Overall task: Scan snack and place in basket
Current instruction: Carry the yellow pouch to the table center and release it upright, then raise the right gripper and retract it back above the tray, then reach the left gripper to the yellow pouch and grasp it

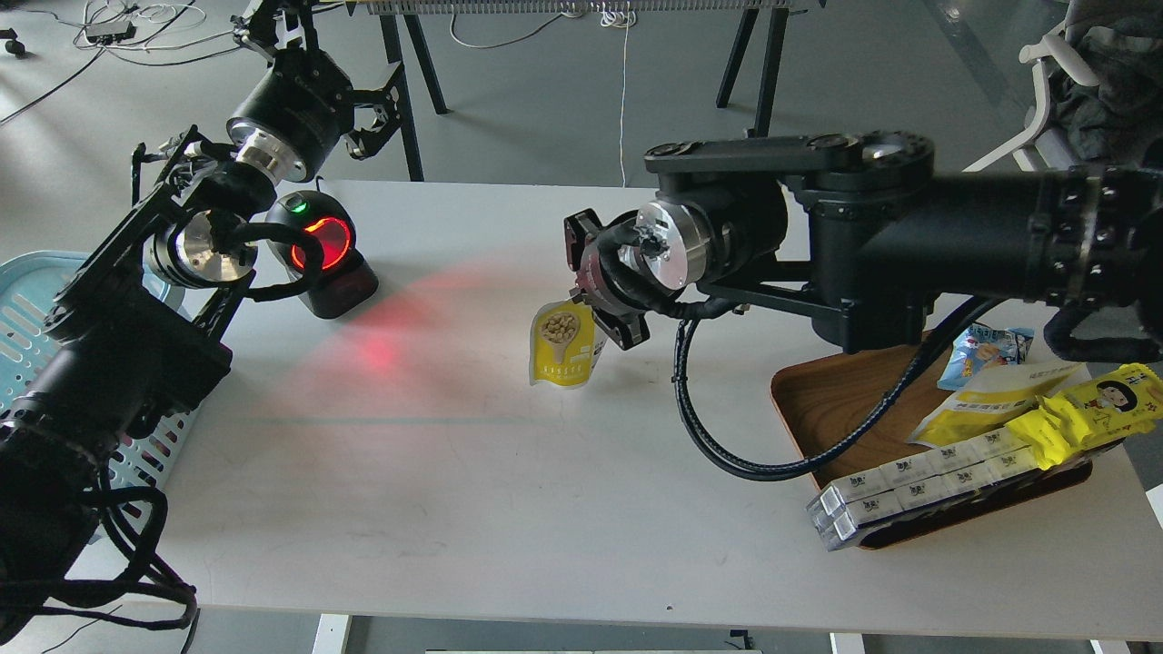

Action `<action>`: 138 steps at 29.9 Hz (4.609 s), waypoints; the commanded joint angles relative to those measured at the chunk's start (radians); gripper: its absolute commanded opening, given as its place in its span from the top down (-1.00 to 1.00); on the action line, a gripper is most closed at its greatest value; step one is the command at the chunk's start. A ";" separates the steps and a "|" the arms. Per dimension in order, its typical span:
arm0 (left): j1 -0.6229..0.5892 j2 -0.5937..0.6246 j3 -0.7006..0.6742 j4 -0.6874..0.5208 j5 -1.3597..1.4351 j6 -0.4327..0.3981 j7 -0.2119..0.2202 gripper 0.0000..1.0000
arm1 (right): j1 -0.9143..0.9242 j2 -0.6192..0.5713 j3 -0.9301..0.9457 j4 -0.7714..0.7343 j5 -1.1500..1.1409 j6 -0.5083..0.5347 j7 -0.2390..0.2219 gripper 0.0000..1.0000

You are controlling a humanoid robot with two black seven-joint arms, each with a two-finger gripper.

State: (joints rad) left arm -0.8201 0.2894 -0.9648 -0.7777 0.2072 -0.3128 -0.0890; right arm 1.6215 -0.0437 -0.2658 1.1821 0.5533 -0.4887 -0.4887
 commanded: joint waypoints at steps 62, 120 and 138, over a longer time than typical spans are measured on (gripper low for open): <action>0.009 1.019 0.301 -0.882 0.126 0.029 0.012 -1.00 | -0.666 -0.561 0.922 -0.331 -0.159 0.648 0.245 -0.87; -0.134 0.458 0.586 -0.988 1.946 -0.176 0.195 -1.00 | -0.778 -0.460 0.945 -0.371 -0.185 0.740 0.318 -0.90; 0.021 0.271 0.560 -0.937 1.975 -0.176 0.196 -1.00 | -0.818 -0.418 0.947 -0.372 -0.187 0.779 0.346 -0.91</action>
State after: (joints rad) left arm -0.8002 0.5897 -0.3947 -1.7362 2.1817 -0.4887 0.1081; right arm 0.8039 -0.4612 0.6821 0.8097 0.3666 0.2898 -0.1432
